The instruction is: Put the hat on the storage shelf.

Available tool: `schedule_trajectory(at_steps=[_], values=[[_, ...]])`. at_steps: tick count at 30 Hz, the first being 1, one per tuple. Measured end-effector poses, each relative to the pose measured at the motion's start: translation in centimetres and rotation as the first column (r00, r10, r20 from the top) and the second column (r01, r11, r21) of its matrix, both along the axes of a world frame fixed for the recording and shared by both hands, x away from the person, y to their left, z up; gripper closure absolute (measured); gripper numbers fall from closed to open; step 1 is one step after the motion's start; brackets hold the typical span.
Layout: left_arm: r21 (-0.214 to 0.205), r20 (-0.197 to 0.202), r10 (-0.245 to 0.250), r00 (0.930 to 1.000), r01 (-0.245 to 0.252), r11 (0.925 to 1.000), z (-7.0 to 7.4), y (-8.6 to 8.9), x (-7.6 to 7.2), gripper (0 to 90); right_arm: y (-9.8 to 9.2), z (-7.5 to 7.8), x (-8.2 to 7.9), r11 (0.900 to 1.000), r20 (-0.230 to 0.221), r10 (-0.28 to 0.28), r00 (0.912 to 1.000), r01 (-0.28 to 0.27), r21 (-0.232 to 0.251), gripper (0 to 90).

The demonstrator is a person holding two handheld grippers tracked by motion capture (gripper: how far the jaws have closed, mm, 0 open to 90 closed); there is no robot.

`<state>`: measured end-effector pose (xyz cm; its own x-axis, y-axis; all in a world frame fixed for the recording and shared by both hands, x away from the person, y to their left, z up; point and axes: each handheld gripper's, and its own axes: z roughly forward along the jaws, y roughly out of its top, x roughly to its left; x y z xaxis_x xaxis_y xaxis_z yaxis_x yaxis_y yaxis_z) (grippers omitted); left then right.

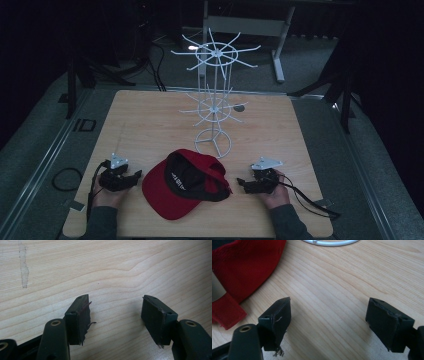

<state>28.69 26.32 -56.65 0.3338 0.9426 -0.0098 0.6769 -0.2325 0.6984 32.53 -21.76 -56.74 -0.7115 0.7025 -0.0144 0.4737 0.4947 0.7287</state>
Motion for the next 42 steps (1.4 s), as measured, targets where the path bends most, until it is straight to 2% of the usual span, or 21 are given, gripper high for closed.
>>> schedule_trajectory(at_steps=[6, 7, 8, 9, 11, 14, 17, 20, 22, 26, 29, 33, 37, 41, 42], values=[[-0.001, -0.005, 0.002, 1.0, -0.002, 1.0, 0.1, 0.1, 0.0, 44.7, 0.0, 0.0, 0.0, 1.0, 0.0, 0.0, 1.0, 0.0, 0.0, 20.2], [-0.028, -0.017, -0.005, 0.9999, 0.004, 0.9996, 0.2, 0.5, 0.0, 52.7, 0.0, 0.0, 0.0, 1.0, 0.0, 0.001, 1.0, -0.001, 0.0, 20.1], [-0.033, -0.018, -0.002, 0.9998, 0.002, 0.9994, 0.3, 0.6, -0.1, 52.7, 0.0, 0.0, 0.0, 1.0, 0.0, 0.001, 1.0, -0.001, 0.0, 20.1], [-0.02, -0.019, 0.004, 0.9998, -0.004, 0.9998, 0.3, 0.7, -0.2, 60.4, 0.0, 0.0, 0.0, 1.0, 0.0, 0.001, 1.0, -0.001, 0.001, 20.1], [0.016, 0.009, -0.003, 1.0, 0.003, 0.9999, 0.6, 0.4, -0.4, 61.1, 0.0, 0.0, 0.0, 1.0, 0.0, 0.001, 1.0, -0.001, 0.001, 20.1], [-0.004, 0.058, -0.022, 0.9981, 0.022, 0.9997, 1.7, 0.0, -0.9, 63.4, 0.0, 0.0, 0.0, 1.0, 0.0, 0.001, 1.0, -0.001, 0.0, 20.1], [-0.049, 0.11, -0.034, 0.9934, 0.04, 0.998, 3.0, -0.2, -1.4, 63.3, 0.0, 0.0, 0.0, 1.0, -0.001, 0.001, 1.0, -0.001, 0.001, 20.1], [-0.104, 0.151, -0.055, 0.987, 0.071, 0.992, 4.6, -0.2, -1.9, 63.9, 0.0, 0.0, 0.0, 1.0, 0.0, 0.001, 1.0, -0.001, 0.001, 20.2], [-0.152, 0.175, -0.079, 0.9814, 0.106, 0.9827, 5.6, -0.3, -2.2, 64.6, 0.0, 0.0, 0.0, 1.0, 0.0, 0.001, 1.0, -0.001, 0.001, 20.1], [-0.168, 0.199, -0.158, 0.9671, 0.192, 0.9668, 7.2, -1.5, -2.4, 64.4, 0.0, 0.0, 0.0, 1.0, 0.0, 0.001, 1.0, -0.001, 0.001, 20.2], [-0.154, 0.199, -0.22, 0.9551, 0.252, 0.9556, 7.9, -3.0, -2.0, 64.4, 0.0, 0.0, 0.0, 1.0, -0.001, 0.001, 1.0, -0.001, 0.001, 20.1], [-0.134, 0.197, -0.297, 0.9343, 0.326, 0.936, 8.3, -5.3, -1.2, 67.5, 0.0, 0.0, 0.0, 1.0, 0.0, 0.002, 1.0, -0.002, 0.001, 20.1], [-0.091, 0.181, -0.338, 0.9234, 0.358, 0.9291, 8.3, -7.4, -0.3, 64.2, 0.0, 0.0, 0.0, 1.0, -0.001, 0.002, 1.0, -0.002, 0.002, 20.1], [-0.077, 0.162, -0.347, 0.9239, 0.362, 0.929, 7.8, -8.8, 0.9, 61.8, 0.0, 0.0, 0.0, 1.0, -0.001, 0.002, 1.0, -0.002, 0.002, 20.1], [-0.069, 0.161, -0.339, 0.9269, 0.353, 0.9331, 7.8, -9.1, 1.1, 61.8, 0.0, 0.0, 0.0, 1.0, -0.001, 0.002, 1.0, -0.002, 0.002, 20.1]])
